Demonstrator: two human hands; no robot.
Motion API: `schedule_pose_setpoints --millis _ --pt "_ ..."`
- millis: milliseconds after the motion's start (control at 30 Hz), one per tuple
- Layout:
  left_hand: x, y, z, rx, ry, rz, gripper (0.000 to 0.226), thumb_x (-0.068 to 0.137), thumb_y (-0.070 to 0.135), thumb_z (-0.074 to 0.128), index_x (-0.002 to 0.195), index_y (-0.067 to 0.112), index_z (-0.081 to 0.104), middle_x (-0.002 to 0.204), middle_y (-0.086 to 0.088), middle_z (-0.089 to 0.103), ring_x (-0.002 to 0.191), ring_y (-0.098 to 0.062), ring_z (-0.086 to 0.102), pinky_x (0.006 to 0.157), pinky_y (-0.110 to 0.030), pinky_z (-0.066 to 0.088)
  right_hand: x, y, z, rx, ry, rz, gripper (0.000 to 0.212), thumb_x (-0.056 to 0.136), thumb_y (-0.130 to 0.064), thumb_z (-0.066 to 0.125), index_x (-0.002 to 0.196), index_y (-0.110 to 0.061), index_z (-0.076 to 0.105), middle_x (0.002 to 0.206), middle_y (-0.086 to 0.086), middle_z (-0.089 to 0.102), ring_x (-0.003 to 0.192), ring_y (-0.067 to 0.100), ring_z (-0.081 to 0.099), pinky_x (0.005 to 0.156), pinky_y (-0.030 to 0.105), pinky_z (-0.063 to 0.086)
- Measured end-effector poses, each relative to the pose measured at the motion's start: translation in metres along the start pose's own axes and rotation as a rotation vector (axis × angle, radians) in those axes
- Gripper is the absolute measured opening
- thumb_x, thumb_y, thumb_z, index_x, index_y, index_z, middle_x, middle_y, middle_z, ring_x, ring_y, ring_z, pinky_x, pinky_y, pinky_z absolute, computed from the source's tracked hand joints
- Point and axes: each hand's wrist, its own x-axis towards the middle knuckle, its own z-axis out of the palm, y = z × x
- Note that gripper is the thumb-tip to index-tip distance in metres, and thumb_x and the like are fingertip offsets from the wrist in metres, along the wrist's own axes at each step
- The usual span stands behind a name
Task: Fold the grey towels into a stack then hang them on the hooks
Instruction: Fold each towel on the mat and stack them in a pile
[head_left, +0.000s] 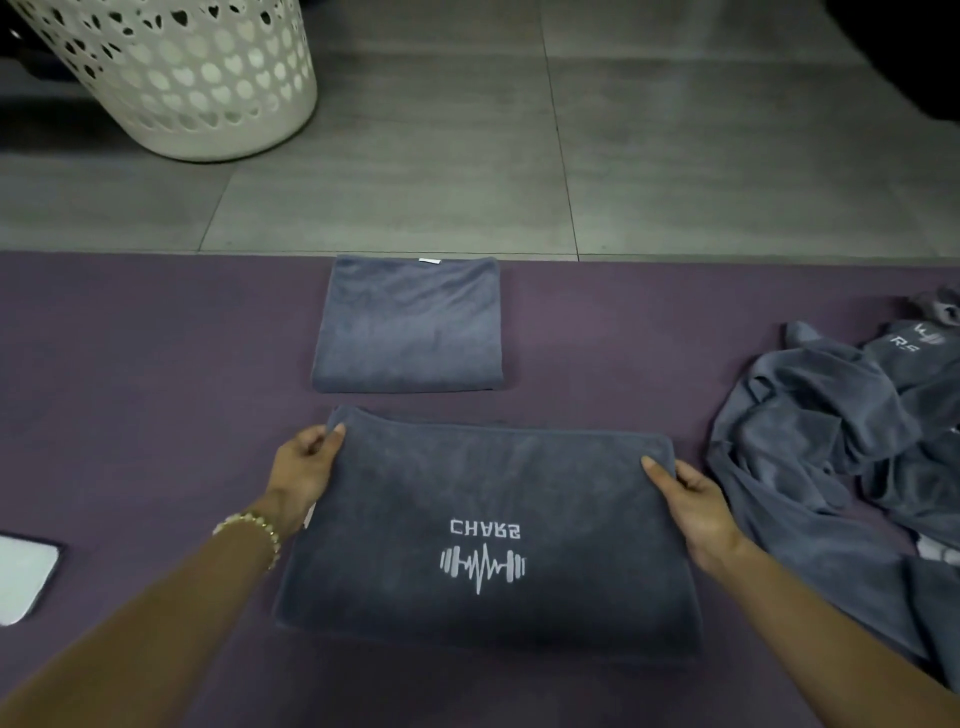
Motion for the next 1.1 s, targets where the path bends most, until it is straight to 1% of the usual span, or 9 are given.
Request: schedule_pose_setpoints --millis 200,333,433,500,600,667,767,900,1100 --pt "0.007 -0.006 0.004 -0.164 0.05 0.058 0.023 0.098 0.021 0.051 0.077 0.015 0.059 0.065 0.003 0.056 0.054 0.003 0.051 0.052 -0.012 0.046 0.008 0.004 0.002 -0.042 0.088 -0.151 0.019 0.094 -0.019 0.057 0.084 -0.002 0.059 0.07 0.005 0.056 0.051 -0.001 0.052 0.051 0.012 0.048" --pt "0.01 -0.004 0.01 -0.061 0.067 0.052 0.018 0.098 0.02 0.051 0.09 0.007 0.061 0.069 0.006 0.058 0.059 -0.001 0.053 0.05 -0.006 0.042 0.02 0.008 0.005 -0.202 0.153 -0.186 0.025 0.092 -0.022 0.06 0.076 -0.003 0.055 0.063 0.006 0.047 0.058 0.013 0.043 0.057 0.026 0.042" --pt "0.016 -0.003 0.008 0.013 0.128 0.024 0.02 0.092 0.022 0.06 0.104 0.005 0.06 0.078 0.002 0.059 0.078 -0.015 0.056 0.062 -0.014 0.043 0.023 0.006 0.011 -0.262 0.256 -0.22 0.022 0.091 -0.018 0.062 0.079 -0.002 0.051 0.061 0.005 0.043 0.064 0.019 0.04 0.054 0.016 0.038" --pt "0.015 -0.004 0.003 0.146 0.176 0.031 0.032 0.086 0.025 0.069 0.108 0.006 0.056 0.09 -0.006 0.06 0.09 -0.021 0.056 0.077 -0.024 0.045 0.014 0.002 0.019 -0.284 0.352 -0.252 0.018 0.09 -0.016 0.063 0.091 -0.003 0.051 0.071 0.006 0.051 0.074 0.023 0.047 0.066 0.015 0.044" --pt "-0.001 -0.007 -0.007 0.379 0.12 -0.016 0.049 0.078 0.035 0.076 0.105 0.006 0.048 0.1 -0.01 0.057 0.096 -0.028 0.054 0.085 -0.035 0.043 -0.003 0.002 0.029 -0.546 0.418 -0.435 0.043 0.088 -0.02 0.064 0.123 -0.001 0.047 0.119 0.018 0.055 0.11 0.029 0.051 0.1 0.037 0.037" --pt "-0.017 -0.011 -0.013 0.462 0.02 -0.014 0.051 0.077 0.035 0.076 0.105 0.006 0.045 0.097 -0.006 0.055 0.096 -0.028 0.055 0.078 -0.031 0.041 -0.019 0.01 0.038 -0.776 0.308 -0.669 0.055 0.089 -0.025 0.062 0.136 -0.006 0.043 0.143 0.014 0.041 0.134 0.029 0.035 0.113 0.04 0.024" --pt "-0.036 -0.022 -0.017 0.483 -0.078 -0.005 0.059 0.074 0.032 0.08 0.115 0.008 0.045 0.1 -0.001 0.055 0.097 -0.025 0.057 0.078 -0.03 0.042 -0.04 0.036 0.055 -1.072 0.022 -0.879 0.058 0.094 -0.047 0.04 0.146 -0.021 0.034 0.156 0.001 0.025 0.145 0.02 0.015 0.119 0.037 0.006" --pt "-0.042 -0.03 -0.026 0.333 -0.124 -0.088 0.047 0.072 0.032 0.081 0.106 0.008 0.058 0.1 0.001 0.066 0.094 -0.019 0.064 0.077 -0.03 0.05 -0.047 0.073 0.06 -1.356 -0.167 -0.885 0.06 0.098 -0.058 0.013 0.152 -0.031 0.01 0.159 -0.005 0.007 0.147 0.016 0.002 0.117 0.038 -0.003" --pt "-0.066 0.009 -0.039 0.159 -0.491 -0.063 0.036 0.087 0.018 0.066 0.122 0.018 0.058 0.107 0.008 0.07 0.096 -0.003 0.066 0.096 -0.03 0.05 -0.045 0.075 0.061 -1.417 -0.203 -0.811 0.063 0.095 -0.061 0.004 0.151 -0.033 0.001 0.159 -0.007 -0.002 0.146 0.013 -0.01 0.116 0.036 -0.01"
